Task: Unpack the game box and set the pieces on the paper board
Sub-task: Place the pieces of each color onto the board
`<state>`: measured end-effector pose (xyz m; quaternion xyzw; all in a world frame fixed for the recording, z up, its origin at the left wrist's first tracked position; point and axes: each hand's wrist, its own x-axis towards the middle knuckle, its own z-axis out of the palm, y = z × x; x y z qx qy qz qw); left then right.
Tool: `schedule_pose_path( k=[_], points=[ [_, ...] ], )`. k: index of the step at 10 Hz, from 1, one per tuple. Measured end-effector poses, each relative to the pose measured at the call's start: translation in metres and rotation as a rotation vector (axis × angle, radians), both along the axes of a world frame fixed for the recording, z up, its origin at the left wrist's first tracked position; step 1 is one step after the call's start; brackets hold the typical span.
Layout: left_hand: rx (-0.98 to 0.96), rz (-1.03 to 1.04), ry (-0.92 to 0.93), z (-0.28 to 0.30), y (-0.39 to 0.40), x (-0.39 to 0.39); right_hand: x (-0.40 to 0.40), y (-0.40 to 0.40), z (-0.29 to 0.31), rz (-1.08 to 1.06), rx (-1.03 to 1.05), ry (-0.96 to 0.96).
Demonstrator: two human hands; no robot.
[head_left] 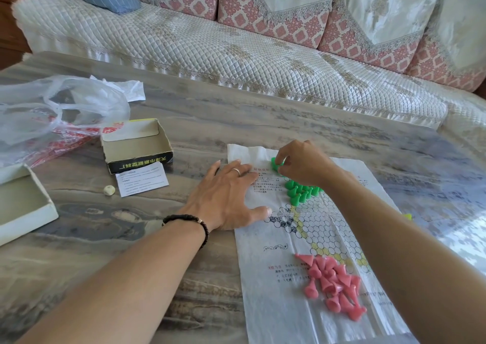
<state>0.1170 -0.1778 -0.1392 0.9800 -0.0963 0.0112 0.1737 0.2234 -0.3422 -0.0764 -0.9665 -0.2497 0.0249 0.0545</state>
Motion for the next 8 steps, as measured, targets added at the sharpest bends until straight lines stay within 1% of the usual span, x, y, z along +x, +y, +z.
schedule_pose_path(
  k=[1,2,4,6,7,8],
  points=[
    [0.008,0.003,0.003,0.000,0.000,0.000,0.001,0.006,-0.006,0.012,-0.031,-0.006],
    [0.005,0.002,0.004,0.001,0.000,0.000,0.000,0.008,-0.005,0.031,-0.016,-0.007],
    [-0.002,-0.015,-0.009,0.000,0.001,-0.001,-0.002,0.001,0.011,0.020,0.099,-0.006],
    [-0.014,-0.016,-0.013,0.000,0.001,-0.001,0.000,-0.019,0.027,-0.033,0.179,-0.001],
    [-0.014,-0.014,-0.009,0.001,0.001,0.000,-0.001,-0.026,0.030,-0.096,0.185,-0.022],
    [-0.012,-0.011,-0.003,0.001,0.001,-0.001,0.000,-0.030,0.030,-0.141,0.178,-0.085]
  ],
)
